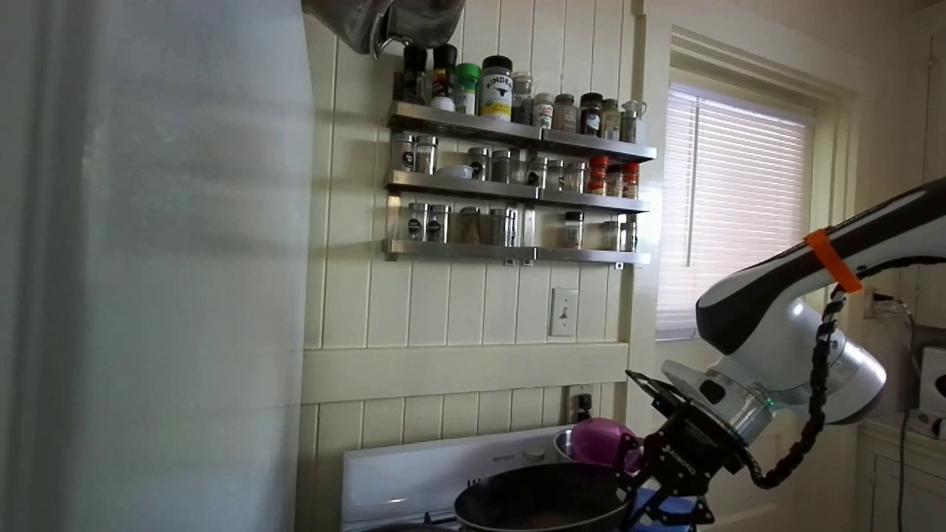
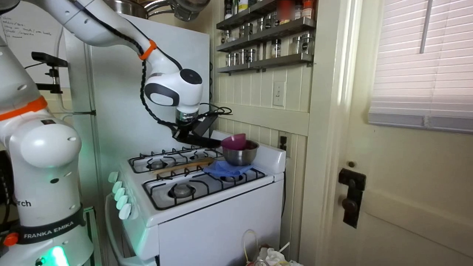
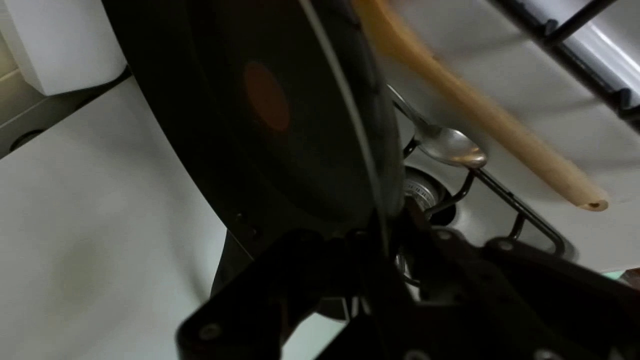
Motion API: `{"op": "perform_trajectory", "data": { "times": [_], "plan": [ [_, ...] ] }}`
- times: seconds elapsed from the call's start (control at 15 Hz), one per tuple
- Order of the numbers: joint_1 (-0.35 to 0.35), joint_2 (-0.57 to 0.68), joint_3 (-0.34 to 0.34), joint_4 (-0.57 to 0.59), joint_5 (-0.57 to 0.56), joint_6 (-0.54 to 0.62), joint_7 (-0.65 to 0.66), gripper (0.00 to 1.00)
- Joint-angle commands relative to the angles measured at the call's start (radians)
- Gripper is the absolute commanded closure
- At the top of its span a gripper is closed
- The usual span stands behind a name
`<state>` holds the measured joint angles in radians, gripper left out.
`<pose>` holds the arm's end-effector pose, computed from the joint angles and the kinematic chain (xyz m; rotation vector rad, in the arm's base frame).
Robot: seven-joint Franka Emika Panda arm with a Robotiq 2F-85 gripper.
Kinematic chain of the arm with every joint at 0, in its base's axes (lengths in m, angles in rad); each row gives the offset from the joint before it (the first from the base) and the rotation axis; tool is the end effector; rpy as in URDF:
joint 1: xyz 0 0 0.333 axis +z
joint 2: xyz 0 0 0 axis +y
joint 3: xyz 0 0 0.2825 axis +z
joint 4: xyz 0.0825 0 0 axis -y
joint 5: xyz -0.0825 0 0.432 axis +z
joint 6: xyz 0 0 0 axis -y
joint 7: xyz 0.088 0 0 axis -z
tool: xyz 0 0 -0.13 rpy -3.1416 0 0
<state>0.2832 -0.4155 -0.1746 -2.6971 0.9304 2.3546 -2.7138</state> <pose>0.4408 0.0818 0.2906 -1.3072 -2.4672 -1.0505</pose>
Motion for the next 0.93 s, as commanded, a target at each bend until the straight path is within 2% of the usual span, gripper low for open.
{"op": "perform_trajectory", "data": {
  "times": [0.0, 0.27, 0.6, 0.87],
  "plan": [
    [0.058, -0.127, -0.131, -0.018, -0.035, -0.079, -0.034, 0.98],
    [0.126, -0.19, -0.282, -0.019, -0.036, -0.135, -0.033, 0.98],
    [0.165, -0.16, -0.36, -0.006, -0.01, -0.197, -0.036, 0.98],
    [0.243, -0.147, -0.424, 0.005, 0.002, -0.243, -0.039, 0.98]
  ]
}}
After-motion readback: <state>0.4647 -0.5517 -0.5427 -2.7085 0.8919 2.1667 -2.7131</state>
